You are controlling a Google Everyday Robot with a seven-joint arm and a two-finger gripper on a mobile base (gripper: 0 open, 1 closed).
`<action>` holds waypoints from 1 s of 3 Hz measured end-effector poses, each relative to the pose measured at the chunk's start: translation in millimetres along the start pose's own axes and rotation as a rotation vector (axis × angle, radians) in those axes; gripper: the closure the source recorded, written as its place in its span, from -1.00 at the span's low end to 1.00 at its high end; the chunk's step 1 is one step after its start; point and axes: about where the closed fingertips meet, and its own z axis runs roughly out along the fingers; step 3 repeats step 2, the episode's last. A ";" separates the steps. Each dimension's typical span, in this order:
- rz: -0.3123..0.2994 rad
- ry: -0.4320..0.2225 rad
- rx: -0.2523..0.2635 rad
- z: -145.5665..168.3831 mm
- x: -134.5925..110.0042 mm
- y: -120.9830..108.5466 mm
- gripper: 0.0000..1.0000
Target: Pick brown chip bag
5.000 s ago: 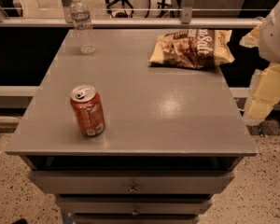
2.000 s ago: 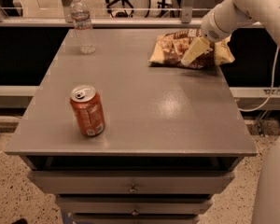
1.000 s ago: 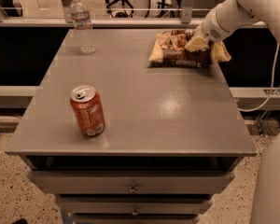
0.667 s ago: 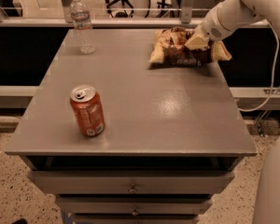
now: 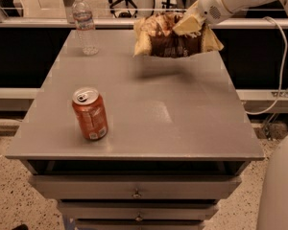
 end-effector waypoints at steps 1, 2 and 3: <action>0.046 -0.119 -0.030 -13.0 -43.2 16.0 1.00; 0.052 -0.138 -0.039 -12.7 -50.5 19.5 1.00; 0.052 -0.138 -0.039 -12.7 -50.5 19.5 1.00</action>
Offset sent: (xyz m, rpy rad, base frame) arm -0.0131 0.0248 0.0316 0.1136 -0.0042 0.0213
